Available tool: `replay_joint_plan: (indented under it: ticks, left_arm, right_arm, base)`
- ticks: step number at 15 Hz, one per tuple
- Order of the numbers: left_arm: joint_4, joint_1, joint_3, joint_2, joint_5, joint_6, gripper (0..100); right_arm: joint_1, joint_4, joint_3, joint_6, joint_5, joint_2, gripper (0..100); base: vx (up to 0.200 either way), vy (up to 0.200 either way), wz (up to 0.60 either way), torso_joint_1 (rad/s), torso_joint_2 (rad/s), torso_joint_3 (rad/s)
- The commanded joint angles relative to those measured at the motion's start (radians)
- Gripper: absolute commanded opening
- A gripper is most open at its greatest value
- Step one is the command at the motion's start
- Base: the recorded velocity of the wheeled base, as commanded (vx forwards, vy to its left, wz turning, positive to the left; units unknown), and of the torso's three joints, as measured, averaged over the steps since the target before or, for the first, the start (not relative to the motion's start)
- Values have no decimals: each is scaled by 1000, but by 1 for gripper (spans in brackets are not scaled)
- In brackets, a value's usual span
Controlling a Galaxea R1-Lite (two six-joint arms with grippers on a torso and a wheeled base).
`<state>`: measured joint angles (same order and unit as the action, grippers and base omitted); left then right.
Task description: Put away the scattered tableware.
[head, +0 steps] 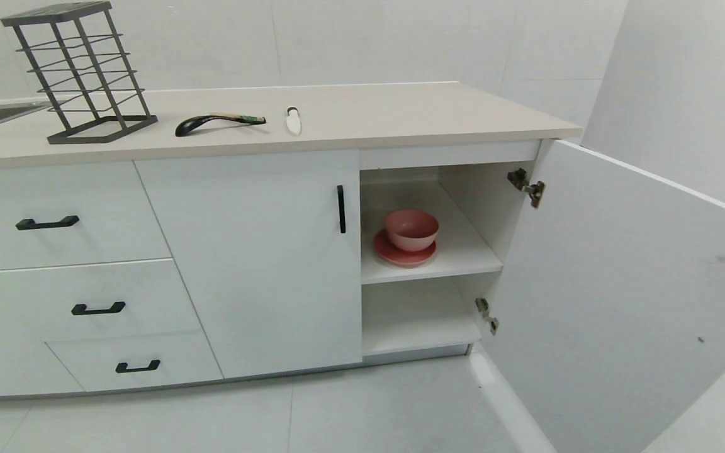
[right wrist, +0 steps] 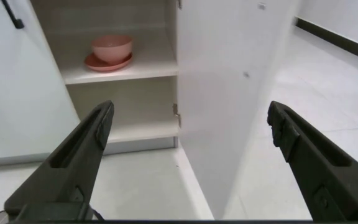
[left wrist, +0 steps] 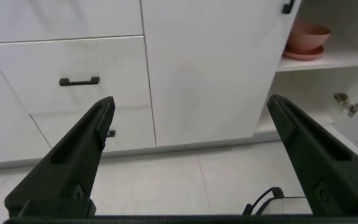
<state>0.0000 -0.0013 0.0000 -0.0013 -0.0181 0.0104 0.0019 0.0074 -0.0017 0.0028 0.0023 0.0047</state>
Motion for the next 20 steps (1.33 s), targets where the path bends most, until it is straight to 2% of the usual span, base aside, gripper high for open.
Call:
replay_joint_plan:
  ticks: [1,6,10,12,20]
  left_arm:
    - [0,0,0,1,0,0,100]
    - [0,0,0,1,0,0,100]
    - [0,0,0,1,1,-1,100]
    - [2,0,0,1,1,-3,100]
    - [2,0,0,1,1,-4,100]
  right_arm:
    - [0,-1,0,0,1,3,100]
    - [0,-1,0,0,1,3,100]
    - [0,-1,0,0,1,3,100]
    - [0,-1,0,0,1,3,100]
    - [0,-1,0,0,1,3,100]
  base:
    - [0,-200,0,2,-7,-2]
    - [0,-200,0,3,0,3]
    - [-200,0,0,7,4,1]
    - [-200,-200,0,7,2,-2]
    - [0,-200,0,-1,1,7]
